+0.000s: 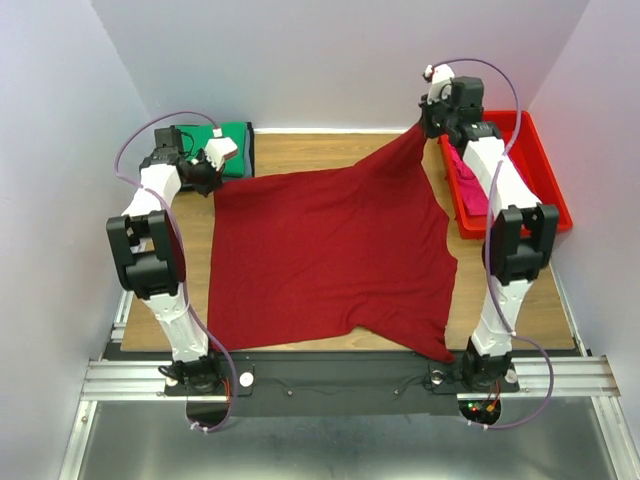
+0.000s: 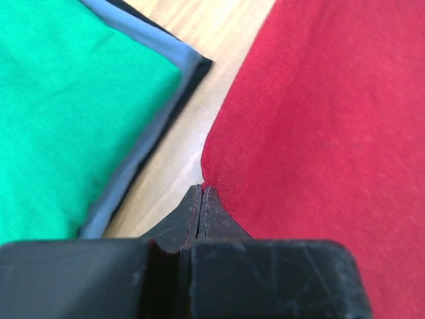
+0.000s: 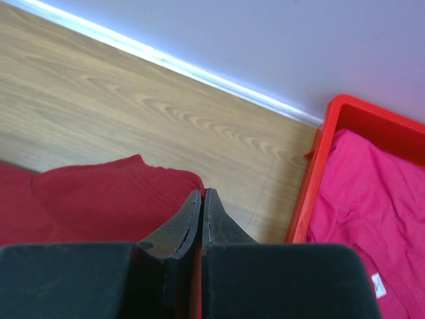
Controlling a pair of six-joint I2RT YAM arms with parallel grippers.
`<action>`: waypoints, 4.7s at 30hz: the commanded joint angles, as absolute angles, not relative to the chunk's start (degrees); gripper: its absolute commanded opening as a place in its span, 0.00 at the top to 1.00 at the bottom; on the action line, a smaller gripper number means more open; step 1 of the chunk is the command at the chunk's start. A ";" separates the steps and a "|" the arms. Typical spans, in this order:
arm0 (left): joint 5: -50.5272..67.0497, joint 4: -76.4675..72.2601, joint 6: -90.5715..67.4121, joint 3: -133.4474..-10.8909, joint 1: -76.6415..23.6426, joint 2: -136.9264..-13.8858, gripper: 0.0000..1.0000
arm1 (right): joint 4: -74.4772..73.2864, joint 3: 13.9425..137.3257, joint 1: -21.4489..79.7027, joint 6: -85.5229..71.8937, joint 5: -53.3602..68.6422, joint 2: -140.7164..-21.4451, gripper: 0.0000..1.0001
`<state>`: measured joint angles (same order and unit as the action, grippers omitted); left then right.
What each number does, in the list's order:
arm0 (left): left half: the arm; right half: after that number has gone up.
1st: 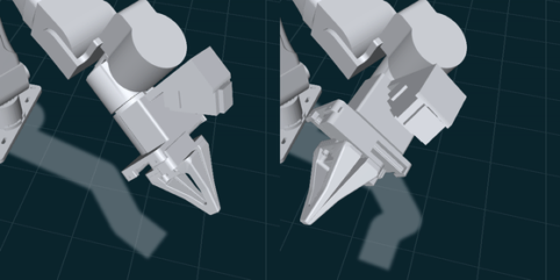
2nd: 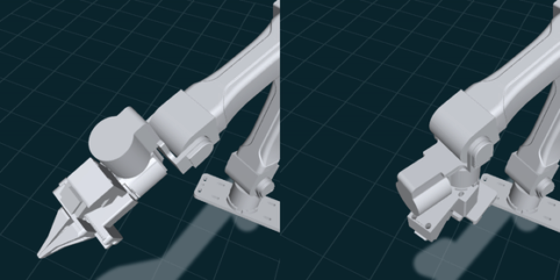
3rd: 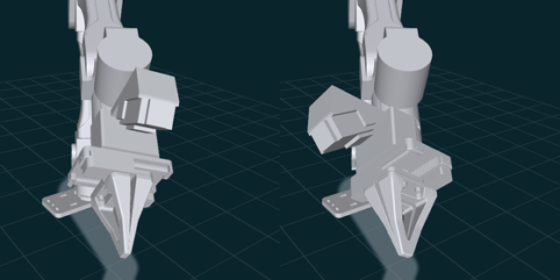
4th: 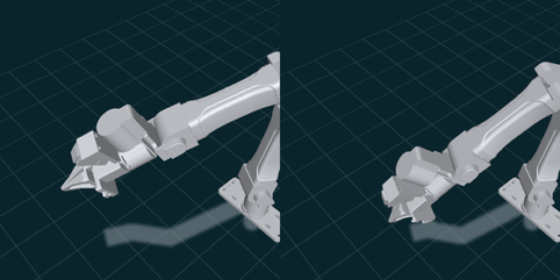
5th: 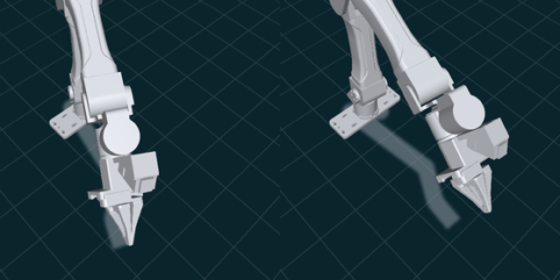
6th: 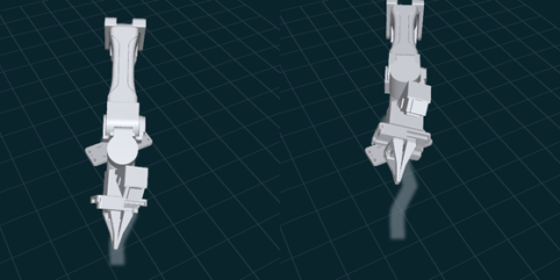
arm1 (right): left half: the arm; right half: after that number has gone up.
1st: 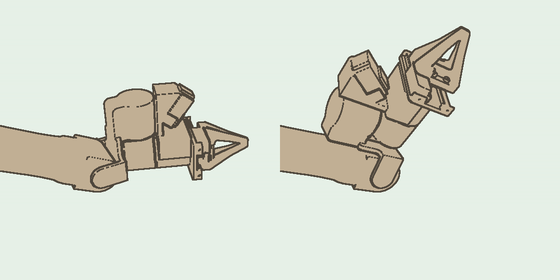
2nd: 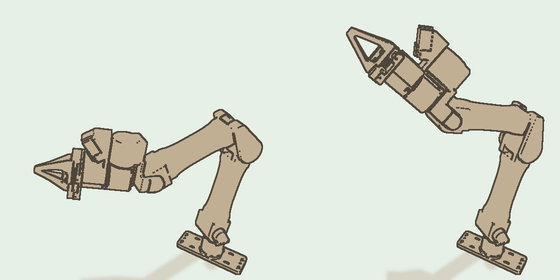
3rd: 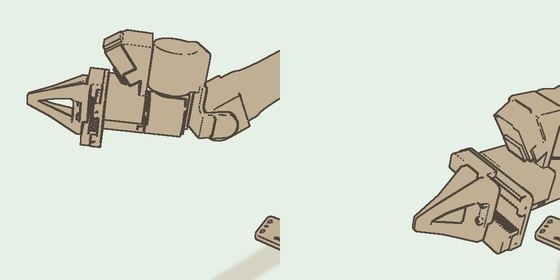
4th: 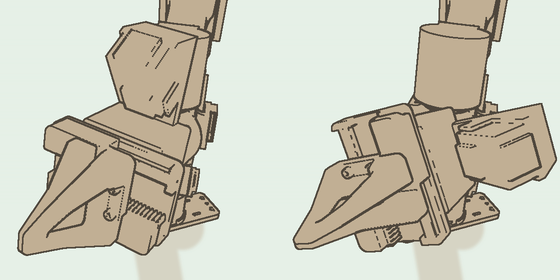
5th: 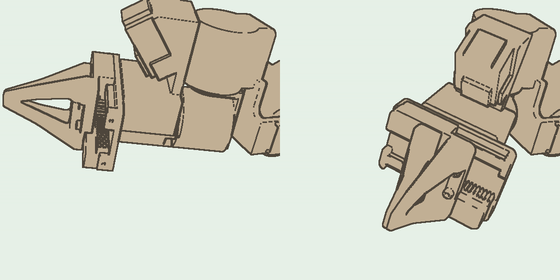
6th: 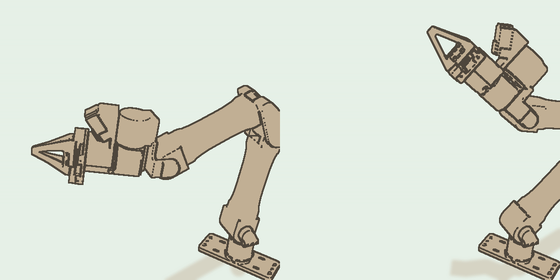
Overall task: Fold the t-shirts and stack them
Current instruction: Fold the tshirt
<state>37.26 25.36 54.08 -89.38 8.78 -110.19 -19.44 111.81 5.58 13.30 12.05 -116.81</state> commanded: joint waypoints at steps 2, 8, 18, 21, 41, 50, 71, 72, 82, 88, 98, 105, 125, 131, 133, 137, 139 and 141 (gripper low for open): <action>38.93 24.96 59.49 -83.95 9.14 -103.28 1.00 | -16.44 104.07 5.27 14.06 12.66 -109.00 1.00; 38.93 24.87 63.54 -76.74 10.10 -97.92 1.00 | -16.52 95.46 5.27 15.64 11.78 -101.87 1.00; 37.36 24.08 66.27 -71.80 12.04 -95.97 1.00 | -17.14 86.84 5.27 14.94 12.21 -94.14 0.99; 37.27 23.99 66.36 -72.24 12.13 -96.85 1.00 | -17.75 85.35 5.36 14.50 12.83 -92.55 1.00; 36.57 26.72 73.21 -66.54 12.22 -95.80 1.00 | -22.24 67.16 5.36 14.85 15.03 -80.42 0.99; 34.72 24.96 72.95 -64.69 12.13 -98.08 1.00 | -24.34 60.03 5.36 14.06 18.28 -78.49 1.00; 34.63 27.07 74.44 -64.34 11.34 -96.94 1.00 | -34.80 54.49 5.89 16.70 23.99 -75.14 0.99; 34.28 27.94 75.66 -64.16 11.25 -96.86 1.00 | -35.15 54.14 5.98 17.66 24.08 -75.49 0.99; 31.20 37.61 86.30 -63.45 11.16 -95.89 0.61 | -43.94 54.13 6.42 29.97 25.49 -74.62 0.69; 32.51 42.63 88.16 -66.53 11.16 -93.08 0.54 | -45.26 60.37 6.33 31.38 24.43 -75.58 0.38; 36.21 36.67 78.58 -69.09 8.35 -97.12 0.56 | -44.65 71.54 8.96 24.35 28.92 -93.15 0.54; 36.12 32.52 74.80 -65.13 7.82 -97.74 0.57 | -42.89 68.12 11.69 22.50 26.80 -98.25 0.65; 52.83 6.35 26.23 -83.22 -28.55 -110.37 0.46 | -50.36 65.38 5.02 21.71 33.75 -88.24 0.64; 49.57 -2.11 16.36 -92.89 -34.89 -120.47 0.47 | -50.63 68.20 -1.32 18.99 31.12 -89.56 0.60; 48.78 -4.12 13.72 -96.23 -36.20 -123.38 0.47 | -49.67 68.99 -1.41 17.41 30.33 -90.35 0.60; 48.43 -5.80 10.20 -101.24 -38.05 -128.13 0.49 | -46.24 70.22 -1.41 14.15 28.22 -92.54 0.64; 48.43 -5.80 9.41 -103.18 -38.58 -130.24 0.50 | -44.31 71.27 -1.41 12.93 26.64 -94.03 0.65; 47.99 -5.89 9.23 -103.80 -39.37 -131.13 0.50 | -43.86 72.24 -1.49 12.39 25.93 -95.18 0.65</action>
<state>48.03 -2.48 12.88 -100.12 -38.06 -130.87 -47.53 69.17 -1.74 15.22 28.49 -93.71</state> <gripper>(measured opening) 0.504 0.352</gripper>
